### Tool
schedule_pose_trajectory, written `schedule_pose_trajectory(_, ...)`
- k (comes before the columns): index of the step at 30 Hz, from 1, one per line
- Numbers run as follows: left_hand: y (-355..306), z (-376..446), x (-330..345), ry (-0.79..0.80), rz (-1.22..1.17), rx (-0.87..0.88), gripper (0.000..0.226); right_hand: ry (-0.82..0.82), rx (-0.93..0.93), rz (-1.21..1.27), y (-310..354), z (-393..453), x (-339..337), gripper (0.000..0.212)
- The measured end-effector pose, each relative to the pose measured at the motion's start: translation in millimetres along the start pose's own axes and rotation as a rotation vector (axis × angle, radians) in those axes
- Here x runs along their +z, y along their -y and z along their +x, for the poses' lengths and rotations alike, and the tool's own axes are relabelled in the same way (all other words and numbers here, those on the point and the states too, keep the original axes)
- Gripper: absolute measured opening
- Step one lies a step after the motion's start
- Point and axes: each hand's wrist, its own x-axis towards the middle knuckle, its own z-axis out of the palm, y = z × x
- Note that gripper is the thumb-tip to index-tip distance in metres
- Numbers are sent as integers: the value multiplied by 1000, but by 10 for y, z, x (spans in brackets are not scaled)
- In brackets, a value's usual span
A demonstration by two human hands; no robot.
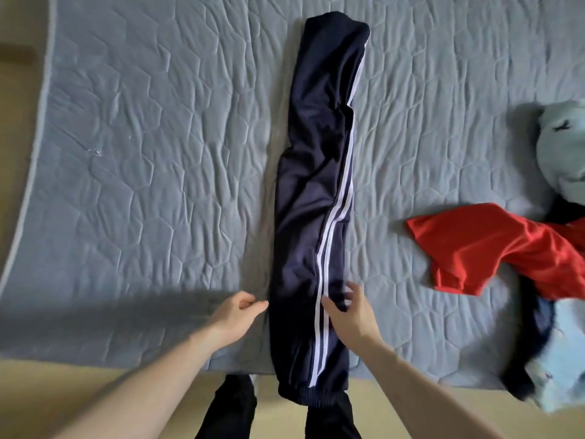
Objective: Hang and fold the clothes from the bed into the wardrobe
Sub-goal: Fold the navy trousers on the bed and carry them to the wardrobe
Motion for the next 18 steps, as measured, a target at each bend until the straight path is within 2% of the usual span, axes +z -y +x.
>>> schedule_pose_trajectory(5, 559, -448, 552, 135, -74, -130, 43, 187, 249, -56, -610, -511, 168, 88)
schedule_pose_trajectory(8, 810, -529, 863, 204, -116, -171, 78, 231, 292, -29, -769, -713, 230, 80)
schedule_pose_trajectory(10, 841, -615, 1017, 215, -172, -181, 81, 215, 298, 13, -839, -806, 289, 83)
schedule_pose_trajectory(12, 782, -668, 1111, 203, -210, -202, 75, 171, 308, 56, -871, -849, 347, 97)
schedule_pose_trajectory(13, 749, -677, 1144, 201, -233, -225, 94, 159, 327, 99, -891, -848, 378, 97)
schedule_pose_trajectory(15, 696, -649, 1181, 198, -291, -241, 113, 186, 360, 141, -913, -845, 418, 77)
schedule_pose_trajectory(18, 658, -606, 1155, 140, -319, -235, 117, 228, 328, 136, -882, -873, 396, 40)
